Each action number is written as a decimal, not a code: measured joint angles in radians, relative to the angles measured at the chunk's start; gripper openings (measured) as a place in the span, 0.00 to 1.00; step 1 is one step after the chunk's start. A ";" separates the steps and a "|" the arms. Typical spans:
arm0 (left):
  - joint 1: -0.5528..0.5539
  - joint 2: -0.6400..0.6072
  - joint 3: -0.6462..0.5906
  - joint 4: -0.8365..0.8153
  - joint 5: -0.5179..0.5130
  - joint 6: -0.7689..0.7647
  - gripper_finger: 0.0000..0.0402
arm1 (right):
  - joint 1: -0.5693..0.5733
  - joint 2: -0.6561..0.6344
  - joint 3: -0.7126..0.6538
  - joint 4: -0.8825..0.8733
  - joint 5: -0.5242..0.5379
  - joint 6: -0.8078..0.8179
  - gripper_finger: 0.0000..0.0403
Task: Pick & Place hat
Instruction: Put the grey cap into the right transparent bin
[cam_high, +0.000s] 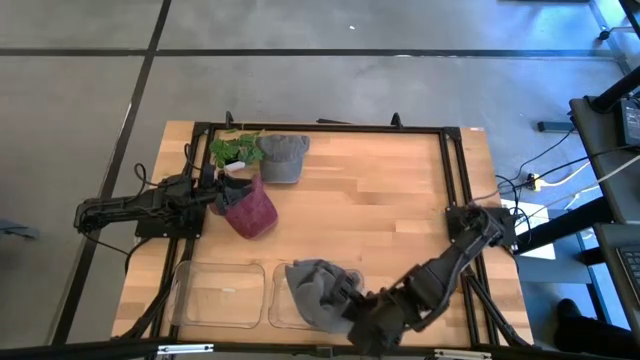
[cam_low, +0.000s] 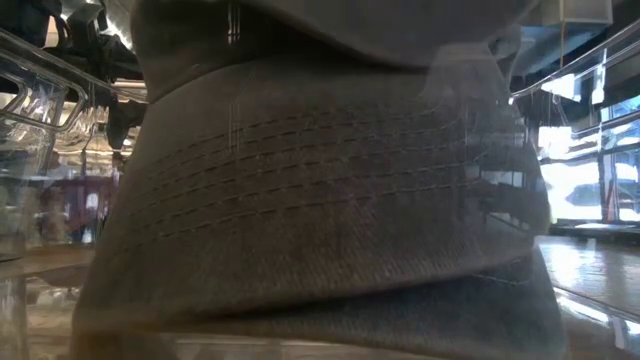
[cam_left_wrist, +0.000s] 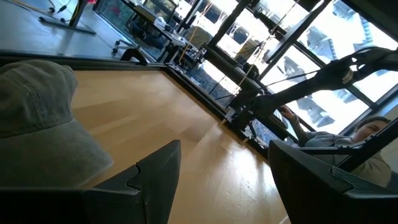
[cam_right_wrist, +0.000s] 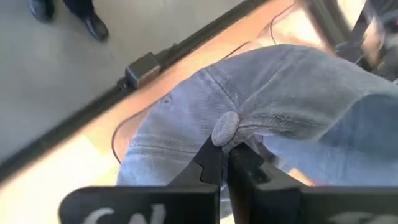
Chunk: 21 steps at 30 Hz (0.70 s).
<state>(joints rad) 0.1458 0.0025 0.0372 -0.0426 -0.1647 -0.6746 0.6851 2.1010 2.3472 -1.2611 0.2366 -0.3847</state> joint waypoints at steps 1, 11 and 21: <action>0.000 0.000 0.000 0.000 0.000 0.000 0.59 | 0.006 0.000 0.000 0.000 0.004 -0.026 0.03; 0.000 0.000 0.000 0.001 -0.024 0.000 0.59 | -0.038 0.017 0.000 0.000 -0.050 -0.038 0.03; 0.000 0.000 0.000 0.001 -0.011 -0.001 0.59 | -0.110 0.115 -0.001 0.012 -0.097 0.085 0.03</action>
<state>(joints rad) 0.1455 0.0025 0.0376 -0.0418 -0.1755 -0.6754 0.5752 2.2157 2.3459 -1.2489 0.1393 -0.2994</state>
